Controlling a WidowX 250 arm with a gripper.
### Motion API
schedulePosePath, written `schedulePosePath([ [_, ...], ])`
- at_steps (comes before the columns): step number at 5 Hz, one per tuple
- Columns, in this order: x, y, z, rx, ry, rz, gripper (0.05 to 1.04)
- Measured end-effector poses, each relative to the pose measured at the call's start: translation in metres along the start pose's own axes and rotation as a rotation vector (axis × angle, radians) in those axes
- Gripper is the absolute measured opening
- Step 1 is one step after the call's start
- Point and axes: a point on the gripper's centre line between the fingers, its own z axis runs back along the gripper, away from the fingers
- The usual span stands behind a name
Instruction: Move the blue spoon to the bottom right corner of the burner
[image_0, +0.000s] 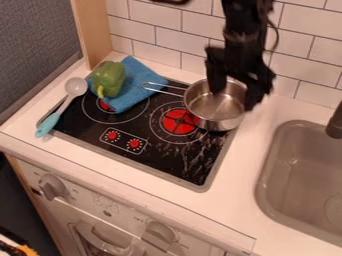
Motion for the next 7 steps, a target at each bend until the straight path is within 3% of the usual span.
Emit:
schedulePosePath([
  [2, -0.055, 0.04, 0.034, 0.05, -0.021, 0.13, 1.0],
  [3, -0.097, 0.077, 0.032, 0.076, 0.013, 0.251, 1.0],
  [4, -0.124, 0.116, 0.03, 0.081, 0.002, 0.346, 1.0],
  [5, -0.141, 0.153, 0.02, 0.098, 0.025, 0.399, 1.0],
  [7, -0.165, 0.198, -0.008, 0.09, 0.143, 0.413, 1.0],
])
